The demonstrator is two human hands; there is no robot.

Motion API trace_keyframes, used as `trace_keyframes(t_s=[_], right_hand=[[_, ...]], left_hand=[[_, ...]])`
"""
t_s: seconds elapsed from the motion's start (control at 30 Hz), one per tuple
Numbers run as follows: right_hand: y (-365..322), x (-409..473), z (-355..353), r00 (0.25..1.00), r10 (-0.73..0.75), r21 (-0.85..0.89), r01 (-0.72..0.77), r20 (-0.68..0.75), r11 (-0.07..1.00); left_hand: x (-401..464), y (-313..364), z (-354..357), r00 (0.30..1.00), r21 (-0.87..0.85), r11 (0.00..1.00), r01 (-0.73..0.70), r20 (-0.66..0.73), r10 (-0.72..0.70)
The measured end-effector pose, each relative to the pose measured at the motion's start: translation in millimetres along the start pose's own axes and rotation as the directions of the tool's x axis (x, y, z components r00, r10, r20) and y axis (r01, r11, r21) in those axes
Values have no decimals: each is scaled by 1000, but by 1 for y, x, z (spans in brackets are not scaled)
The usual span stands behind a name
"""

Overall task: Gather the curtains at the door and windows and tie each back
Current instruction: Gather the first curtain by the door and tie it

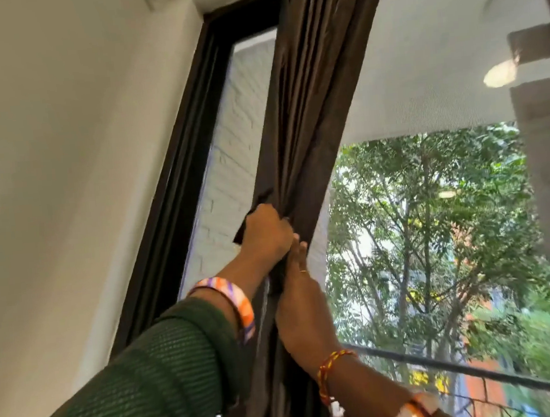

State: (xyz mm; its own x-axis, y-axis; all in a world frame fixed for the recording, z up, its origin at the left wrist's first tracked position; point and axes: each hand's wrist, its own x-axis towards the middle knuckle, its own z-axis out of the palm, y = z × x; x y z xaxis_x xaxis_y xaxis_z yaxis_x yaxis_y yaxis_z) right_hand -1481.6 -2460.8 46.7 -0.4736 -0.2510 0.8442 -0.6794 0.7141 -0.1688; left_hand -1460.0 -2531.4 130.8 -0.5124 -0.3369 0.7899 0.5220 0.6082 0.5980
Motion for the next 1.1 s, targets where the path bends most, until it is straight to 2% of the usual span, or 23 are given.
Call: trace_keyframes(t_s=[0.1,0.23,0.33,0.5,0.7,0.93,1.0,1.1], right_hand=[[21,-20,-21,998,31,-36,-33,-49,999],[35,-39,-56,997,35,-14,-36,-72,999],[43,-55,-80,994,71,-12,-73,-77,997],[43,-93,-109,982,109,27,-106,-155,994],[40,-143,-117,973,85,-39,-95,-213,995],[46,-202,-117,978,-5,-368,-75,-211,927],[46,-215,-119,980,-58,-477,-40,-190,878],[40,-231,-124,975,-174,-517,79,-137,852]], left_hand=[[-23,18,23,1000,-55,998,5,18,-4],[-48,34,42,997,-225,974,-41,59,56],[-71,35,48,991,-396,917,-43,97,89],[-117,41,46,985,-446,892,-82,103,142],[-174,41,45,986,-319,942,-101,91,137],[-234,-2,36,991,-104,988,-115,57,122],[-247,-10,28,991,-51,991,-122,46,125],[-260,-14,14,992,-25,992,-121,17,121]])
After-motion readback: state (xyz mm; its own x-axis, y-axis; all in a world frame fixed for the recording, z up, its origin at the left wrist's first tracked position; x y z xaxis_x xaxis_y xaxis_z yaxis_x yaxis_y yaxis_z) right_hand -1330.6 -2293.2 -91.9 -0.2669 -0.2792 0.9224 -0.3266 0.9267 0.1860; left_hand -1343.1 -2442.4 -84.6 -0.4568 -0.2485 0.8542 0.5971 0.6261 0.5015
